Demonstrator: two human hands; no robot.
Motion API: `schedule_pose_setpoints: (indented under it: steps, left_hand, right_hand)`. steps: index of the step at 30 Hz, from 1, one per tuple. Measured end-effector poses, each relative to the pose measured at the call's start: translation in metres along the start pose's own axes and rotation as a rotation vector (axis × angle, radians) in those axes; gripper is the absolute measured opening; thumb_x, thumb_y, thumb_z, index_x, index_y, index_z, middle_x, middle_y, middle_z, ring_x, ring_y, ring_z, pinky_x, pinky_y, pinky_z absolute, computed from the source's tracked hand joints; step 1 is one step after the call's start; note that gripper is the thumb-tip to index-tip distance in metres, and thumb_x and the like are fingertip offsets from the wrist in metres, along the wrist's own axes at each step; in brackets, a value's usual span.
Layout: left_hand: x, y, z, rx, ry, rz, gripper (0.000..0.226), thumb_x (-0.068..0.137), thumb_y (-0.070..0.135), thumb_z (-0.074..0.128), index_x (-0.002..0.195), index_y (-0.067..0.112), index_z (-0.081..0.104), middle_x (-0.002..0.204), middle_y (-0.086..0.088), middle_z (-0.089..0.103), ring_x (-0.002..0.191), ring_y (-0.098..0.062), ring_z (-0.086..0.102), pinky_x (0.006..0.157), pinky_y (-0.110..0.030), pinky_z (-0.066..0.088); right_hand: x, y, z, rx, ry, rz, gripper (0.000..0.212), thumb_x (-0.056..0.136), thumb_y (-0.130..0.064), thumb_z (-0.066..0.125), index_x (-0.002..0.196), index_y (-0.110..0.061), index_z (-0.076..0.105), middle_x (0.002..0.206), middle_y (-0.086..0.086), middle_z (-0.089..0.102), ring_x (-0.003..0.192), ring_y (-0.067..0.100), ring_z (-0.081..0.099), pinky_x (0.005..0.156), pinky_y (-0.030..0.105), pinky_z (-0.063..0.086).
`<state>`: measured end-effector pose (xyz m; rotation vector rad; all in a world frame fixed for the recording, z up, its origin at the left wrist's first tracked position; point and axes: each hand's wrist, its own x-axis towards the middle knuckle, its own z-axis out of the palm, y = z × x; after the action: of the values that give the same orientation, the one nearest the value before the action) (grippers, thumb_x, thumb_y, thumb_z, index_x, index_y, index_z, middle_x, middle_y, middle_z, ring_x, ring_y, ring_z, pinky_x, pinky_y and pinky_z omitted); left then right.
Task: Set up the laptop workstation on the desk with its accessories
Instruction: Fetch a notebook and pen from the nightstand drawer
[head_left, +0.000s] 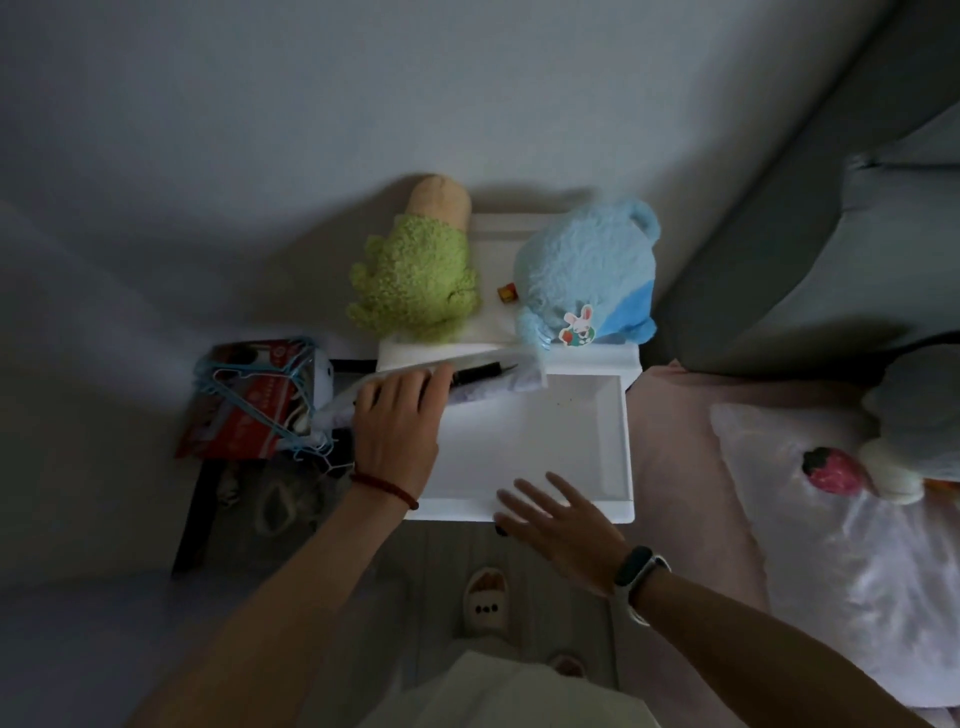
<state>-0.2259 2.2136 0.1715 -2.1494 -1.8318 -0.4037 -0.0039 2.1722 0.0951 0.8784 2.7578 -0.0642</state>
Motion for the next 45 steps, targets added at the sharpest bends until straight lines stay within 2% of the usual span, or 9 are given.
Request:
schedule_pose_setpoints:
  steps: [8, 14, 18, 22, 28, 31, 34, 39, 45]
  left_hand:
    - [-0.016, -0.031, -0.001, 0.118, 0.029, -0.062, 0.039, 0.071, -0.002, 0.056, 0.108, 0.010, 0.060, 0.082, -0.011, 0.064, 0.071, -0.029, 0.062, 0.063, -0.036, 0.047]
    - [-0.011, -0.036, -0.009, 0.097, 0.009, -0.216, 0.040, 0.073, 0.005, 0.038, 0.105, 0.008, 0.062, 0.080, -0.012, 0.063, 0.070, -0.030, 0.062, 0.063, -0.037, 0.048]
    - [-0.001, -0.039, -0.010, 0.100, 0.002, -0.234, 0.044, 0.064, -0.004, 0.062, 0.106, 0.009, 0.062, 0.079, -0.012, 0.062, 0.071, -0.030, 0.061, 0.061, -0.037, 0.046]
    - [0.012, -0.047, -0.010, 0.134, 0.019, -0.233, 0.045, 0.059, -0.004, 0.073, 0.101, 0.008, 0.064, 0.076, -0.011, 0.062, 0.068, -0.029, 0.061, 0.062, -0.035, 0.047]
    - [0.015, -0.054, -0.010, 0.162, 0.058, -0.191, 0.034, 0.074, 0.002, 0.047, 0.103, 0.010, 0.063, 0.078, -0.009, 0.062, 0.069, -0.028, 0.061, 0.062, -0.036, 0.047]
    - [0.016, -0.052, -0.016, 0.130, 0.068, -0.170, 0.038, 0.067, -0.002, 0.063, 0.103, 0.010, 0.063, 0.078, -0.009, 0.062, 0.069, -0.028, 0.060, 0.061, -0.036, 0.046]
    - [0.015, -0.041, -0.026, 0.090, 0.085, -0.163, 0.047, 0.059, -0.008, 0.070, 0.102, 0.009, 0.064, 0.079, -0.009, 0.062, 0.070, -0.028, 0.060, 0.061, -0.036, 0.045]
    - [0.011, 0.011, -0.055, -0.084, 0.106, -0.082, 0.049, 0.062, -0.012, 0.054, 0.106, 0.008, 0.060, 0.084, -0.011, 0.062, 0.073, -0.031, 0.059, 0.062, -0.037, 0.038]
    - [-0.038, 0.143, -0.090, -0.333, 0.031, 0.312, 0.044, 0.066, 0.004, 0.040, 0.104, 0.011, 0.061, 0.084, -0.007, 0.063, 0.073, -0.030, 0.062, 0.062, -0.036, 0.046]
  right_hand:
    - [0.021, 0.005, 0.014, -0.431, -0.273, -0.168, 0.087, 0.074, -0.035, 0.074, 0.141, -0.044, 0.020, 0.153, -0.012, 0.022, 0.138, 0.017, 0.029, 0.109, 0.051, 0.024]
    - [0.049, 0.024, -0.019, -0.341, -0.097, 0.063, 0.061, 0.069, -0.042, 0.075, 0.125, -0.040, 0.053, 0.136, -0.017, 0.050, 0.125, 0.011, 0.050, 0.103, 0.047, 0.042]
    - [0.081, 0.044, -0.019, -0.424, -0.172, 0.056, 0.056, 0.099, -0.019, 0.033, 0.147, -0.016, 0.005, 0.158, 0.000, -0.005, 0.145, 0.024, -0.005, 0.106, 0.062, -0.017]
    - [0.099, 0.059, -0.019, -0.559, -0.191, 0.098, 0.062, 0.099, -0.015, 0.028, 0.145, -0.011, -0.014, 0.155, 0.004, -0.020, 0.142, 0.026, -0.018, 0.110, 0.055, -0.009]
    - [0.109, 0.062, -0.018, -0.620, -0.218, 0.102, 0.059, 0.098, -0.011, 0.033, 0.147, -0.014, 0.002, 0.156, 0.004, -0.016, 0.143, 0.027, -0.015, 0.113, 0.055, -0.003]
    - [0.096, 0.050, -0.044, -0.399, 0.003, 0.121, 0.051, 0.081, -0.031, 0.060, 0.129, -0.019, 0.053, 0.149, 0.004, 0.036, 0.138, 0.019, 0.032, 0.110, 0.047, 0.031]
    - [0.068, 0.040, -0.069, -0.064, 0.256, 0.212, 0.059, 0.061, -0.029, 0.078, 0.116, -0.013, 0.065, 0.129, 0.008, 0.059, 0.119, 0.023, 0.057, 0.092, 0.042, 0.051]
    - [-0.019, 0.030, -0.111, 0.596, 0.554, 0.645, 0.057, 0.087, -0.014, 0.057, 0.140, -0.008, 0.035, 0.145, 0.013, 0.039, 0.131, 0.028, 0.040, 0.103, 0.035, 0.036]
    - [-0.192, -0.017, -0.116, 0.514, 0.603, 0.898, 0.064, 0.087, -0.011, 0.057, 0.143, -0.010, 0.027, 0.150, 0.012, 0.030, 0.138, 0.027, 0.029, 0.112, 0.032, 0.024]
